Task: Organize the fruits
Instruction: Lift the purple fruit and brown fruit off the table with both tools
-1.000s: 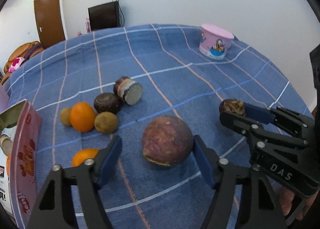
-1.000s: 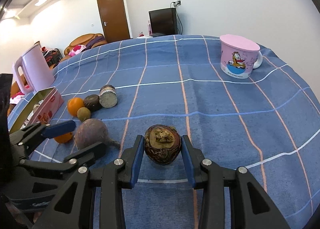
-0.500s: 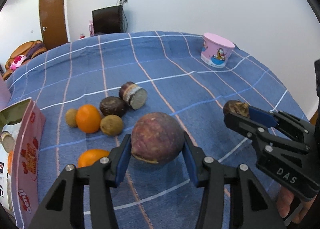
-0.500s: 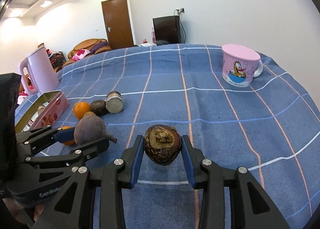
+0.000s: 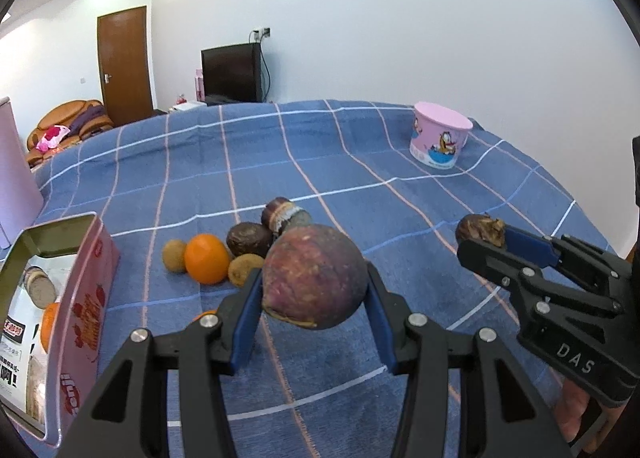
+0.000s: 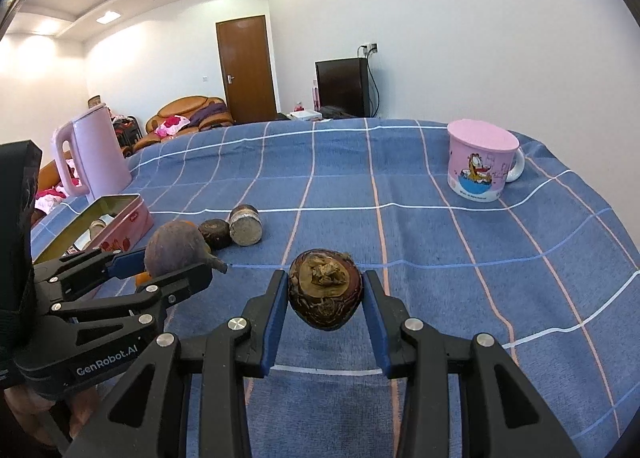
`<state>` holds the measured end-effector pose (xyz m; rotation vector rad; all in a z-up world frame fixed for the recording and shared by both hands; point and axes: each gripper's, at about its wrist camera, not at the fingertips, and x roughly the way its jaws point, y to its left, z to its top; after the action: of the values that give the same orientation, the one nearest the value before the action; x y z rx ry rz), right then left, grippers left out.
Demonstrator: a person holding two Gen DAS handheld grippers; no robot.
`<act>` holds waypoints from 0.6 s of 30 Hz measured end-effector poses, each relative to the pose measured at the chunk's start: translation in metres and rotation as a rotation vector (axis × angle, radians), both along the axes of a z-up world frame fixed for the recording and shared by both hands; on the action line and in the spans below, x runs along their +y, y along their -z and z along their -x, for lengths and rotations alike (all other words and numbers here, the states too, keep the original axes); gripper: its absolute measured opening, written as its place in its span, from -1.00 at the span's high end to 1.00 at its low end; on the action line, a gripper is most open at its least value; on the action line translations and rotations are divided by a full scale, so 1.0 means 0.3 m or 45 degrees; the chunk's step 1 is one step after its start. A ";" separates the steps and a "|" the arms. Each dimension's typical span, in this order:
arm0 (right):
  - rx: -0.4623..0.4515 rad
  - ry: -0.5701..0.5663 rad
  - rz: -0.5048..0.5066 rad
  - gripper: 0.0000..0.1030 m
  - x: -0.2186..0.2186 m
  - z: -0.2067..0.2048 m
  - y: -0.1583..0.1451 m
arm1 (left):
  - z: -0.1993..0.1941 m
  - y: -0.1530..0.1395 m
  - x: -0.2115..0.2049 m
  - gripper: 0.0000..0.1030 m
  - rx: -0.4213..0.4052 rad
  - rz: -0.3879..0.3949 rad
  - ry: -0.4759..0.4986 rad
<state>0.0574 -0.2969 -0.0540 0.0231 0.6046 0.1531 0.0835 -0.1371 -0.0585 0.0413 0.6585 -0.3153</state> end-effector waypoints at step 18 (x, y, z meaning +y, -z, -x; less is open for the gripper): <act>-0.089 -0.005 0.000 0.24 0.002 0.038 -0.020 | 0.046 -0.022 0.009 0.01 -0.109 -0.010 -0.035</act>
<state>0.0461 -0.2964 -0.0479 0.0162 0.5348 0.1573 0.0698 -0.1344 -0.0518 0.0529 0.5747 -0.2829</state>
